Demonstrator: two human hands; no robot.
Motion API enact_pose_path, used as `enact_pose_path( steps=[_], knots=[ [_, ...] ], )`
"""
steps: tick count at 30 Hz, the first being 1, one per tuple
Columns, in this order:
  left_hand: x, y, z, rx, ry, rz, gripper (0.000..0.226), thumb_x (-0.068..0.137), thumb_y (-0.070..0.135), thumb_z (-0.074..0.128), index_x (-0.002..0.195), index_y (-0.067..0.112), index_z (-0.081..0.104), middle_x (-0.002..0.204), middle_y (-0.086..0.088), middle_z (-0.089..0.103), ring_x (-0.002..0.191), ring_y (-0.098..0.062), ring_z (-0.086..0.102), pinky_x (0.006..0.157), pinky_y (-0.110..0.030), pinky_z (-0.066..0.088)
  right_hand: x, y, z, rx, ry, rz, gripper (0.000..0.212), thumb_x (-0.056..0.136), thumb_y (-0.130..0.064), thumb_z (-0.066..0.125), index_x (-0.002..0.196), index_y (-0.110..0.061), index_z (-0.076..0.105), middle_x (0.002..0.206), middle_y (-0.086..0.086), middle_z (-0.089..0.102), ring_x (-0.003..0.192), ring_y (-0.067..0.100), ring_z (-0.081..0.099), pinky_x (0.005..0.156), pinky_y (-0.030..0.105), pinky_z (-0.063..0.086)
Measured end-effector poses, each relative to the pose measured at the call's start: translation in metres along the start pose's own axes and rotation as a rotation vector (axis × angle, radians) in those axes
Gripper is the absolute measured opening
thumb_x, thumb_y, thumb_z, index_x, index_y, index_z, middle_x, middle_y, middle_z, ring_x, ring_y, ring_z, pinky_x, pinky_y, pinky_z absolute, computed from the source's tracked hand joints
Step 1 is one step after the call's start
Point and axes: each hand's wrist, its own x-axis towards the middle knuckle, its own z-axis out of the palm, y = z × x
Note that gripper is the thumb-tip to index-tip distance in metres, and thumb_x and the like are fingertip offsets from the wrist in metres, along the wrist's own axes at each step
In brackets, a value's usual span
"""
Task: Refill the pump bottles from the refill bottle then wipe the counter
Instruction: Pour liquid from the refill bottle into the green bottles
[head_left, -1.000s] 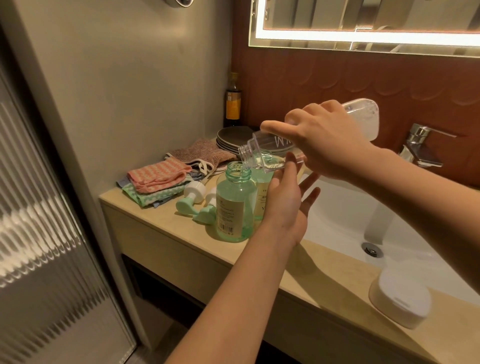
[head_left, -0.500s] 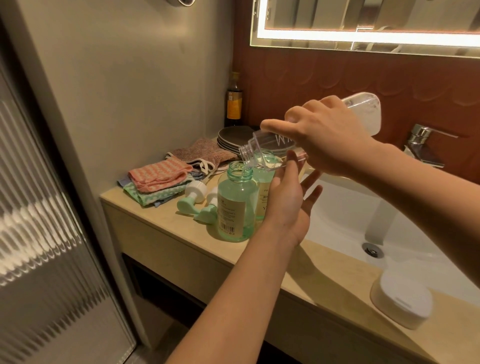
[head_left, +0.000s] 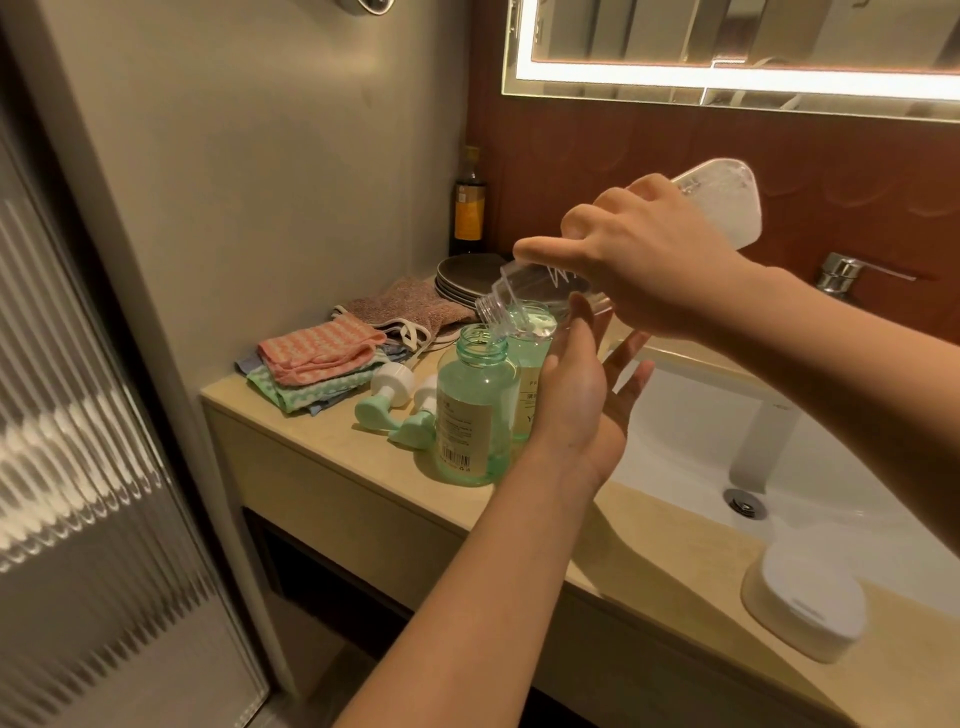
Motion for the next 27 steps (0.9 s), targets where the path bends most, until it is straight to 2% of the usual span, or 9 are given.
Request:
enact_pose_path(
  steps=[11,17,23,27],
  knots=[
    [0.001,0.005,0.001,-0.107,-0.022,-0.009,0.04,0.101,0.039,0.033,0.136,0.026,0.047,0.135,0.002,0.055,0.107,-0.02,0.061,0.095,-0.037,0.047,0.013,-0.002,-0.008,-0.09,-0.025,-0.069,0.063,0.093,-0.03,0.055,0.144,-0.035,0.017,0.122,0.011,0.053,0.107,0.03,0.053,0.089,0.041,0.041],
    [0.0,0.007,0.006,-0.19,-0.051,-0.015,0.037,0.098,0.043,0.038,0.127,0.024,0.051,0.137,-0.001,0.053,0.119,-0.024,0.054,0.099,-0.04,0.042,0.018,0.0,-0.013,-0.137,-0.031,-0.1,0.062,0.093,-0.034,0.055,0.143,-0.036,0.018,0.126,0.011,0.052,0.11,0.031,0.052,0.09,0.041,0.039],
    [0.003,0.007,0.011,-0.317,-0.106,-0.006,0.05,0.095,0.047,0.043,0.138,0.021,0.045,0.143,-0.002,0.047,0.131,-0.027,0.043,0.105,-0.042,0.035,0.024,0.001,-0.022,-0.202,-0.031,-0.143,0.06,0.093,-0.031,0.055,0.142,-0.036,0.02,0.126,0.011,0.051,0.113,0.033,0.051,0.093,0.043,0.037],
    [0.006,0.005,0.009,-0.363,-0.151,0.012,0.052,0.092,0.05,0.043,0.135,0.02,0.048,0.142,-0.003,0.046,0.132,-0.027,0.041,0.101,-0.041,0.036,0.027,-0.001,-0.029,-0.245,-0.037,-0.178,0.059,0.094,-0.03,0.054,0.142,-0.035,0.02,0.124,0.011,0.05,0.113,0.032,0.049,0.093,0.042,0.036]
  ],
)
